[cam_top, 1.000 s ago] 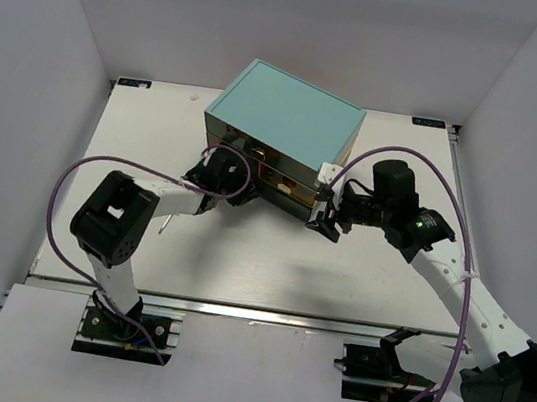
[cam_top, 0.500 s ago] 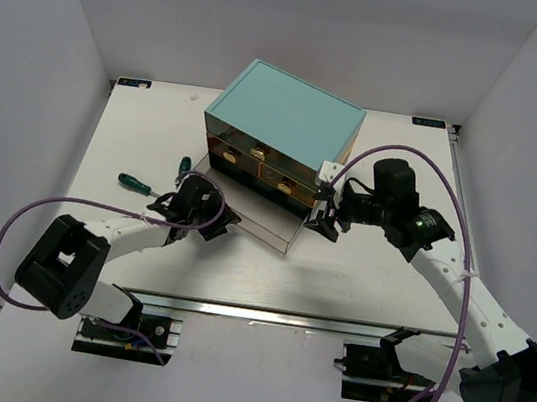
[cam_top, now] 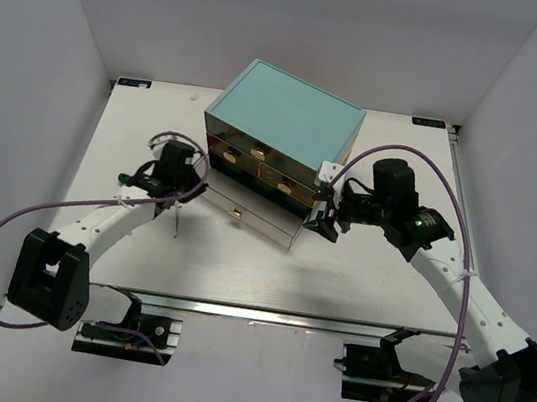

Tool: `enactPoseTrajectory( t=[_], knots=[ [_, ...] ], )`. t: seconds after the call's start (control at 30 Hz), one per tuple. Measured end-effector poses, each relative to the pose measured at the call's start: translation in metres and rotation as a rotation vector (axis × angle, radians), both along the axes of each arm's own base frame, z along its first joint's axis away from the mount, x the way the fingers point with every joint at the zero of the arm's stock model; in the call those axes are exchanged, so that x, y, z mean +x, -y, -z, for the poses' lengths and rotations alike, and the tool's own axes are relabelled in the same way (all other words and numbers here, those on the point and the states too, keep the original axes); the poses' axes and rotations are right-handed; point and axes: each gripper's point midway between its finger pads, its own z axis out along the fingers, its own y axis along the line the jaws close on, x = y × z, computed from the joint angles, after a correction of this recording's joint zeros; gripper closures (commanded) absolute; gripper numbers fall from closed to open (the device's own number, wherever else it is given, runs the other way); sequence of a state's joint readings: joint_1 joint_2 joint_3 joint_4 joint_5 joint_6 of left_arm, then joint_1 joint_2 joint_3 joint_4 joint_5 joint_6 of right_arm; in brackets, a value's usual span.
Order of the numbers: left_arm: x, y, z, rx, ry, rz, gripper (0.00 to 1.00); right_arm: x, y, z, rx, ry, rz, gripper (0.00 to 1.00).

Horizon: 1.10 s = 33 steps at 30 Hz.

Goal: Sort the tools into containers

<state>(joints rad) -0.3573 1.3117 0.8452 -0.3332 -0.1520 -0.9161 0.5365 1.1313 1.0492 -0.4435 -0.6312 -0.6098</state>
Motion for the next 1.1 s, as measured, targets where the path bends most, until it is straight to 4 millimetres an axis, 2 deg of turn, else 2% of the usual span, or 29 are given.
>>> enactPoseTrajectory(
  t=[0.03,0.07,0.17,0.23,0.33,0.5,0.7,0.87,0.97,1.0,1.1],
  knots=[
    [0.002,-0.017,0.0,0.021,-0.004,-0.039,0.75,0.0,0.0,0.0,0.001,0.001,0.0,0.28],
    [0.005,-0.035,0.001,0.04,-0.009,-0.078,0.59,0.0,0.0,0.0,0.001,0.001,0.0,0.28],
    [0.008,-0.08,0.006,0.091,-0.034,-0.168,0.46,-0.001,0.0,-0.002,0.003,0.006,0.0,0.28],
    [0.01,-0.099,0.013,0.122,-0.059,-0.199,0.42,0.0,0.0,-0.002,0.005,0.009,0.001,0.28],
    [0.024,-0.113,0.024,0.162,-0.097,-0.205,0.38,-0.001,0.001,0.001,0.003,0.006,0.0,0.28],
    [0.063,-0.116,0.049,0.219,-0.151,-0.151,0.35,-0.002,0.002,0.007,-0.004,-0.004,0.003,0.28],
    [0.099,-0.117,0.069,0.286,-0.184,-0.079,0.37,0.001,0.006,0.009,-0.007,-0.001,0.02,0.28],
    [0.111,-0.118,0.082,0.333,-0.207,-0.019,0.41,0.006,0.011,0.01,-0.009,0.002,0.046,0.28],
    [0.107,-0.119,0.094,0.353,-0.24,0.01,0.5,0.008,0.012,0.01,-0.007,0.003,0.053,0.28],
    [0.105,-0.12,0.098,0.36,-0.251,0.017,0.61,0.009,0.012,0.01,-0.007,0.003,0.056,0.28],
    [0.104,-0.123,0.099,0.377,-0.251,0.026,0.78,0.009,0.013,0.01,-0.007,0.002,0.058,0.28]
  ],
)
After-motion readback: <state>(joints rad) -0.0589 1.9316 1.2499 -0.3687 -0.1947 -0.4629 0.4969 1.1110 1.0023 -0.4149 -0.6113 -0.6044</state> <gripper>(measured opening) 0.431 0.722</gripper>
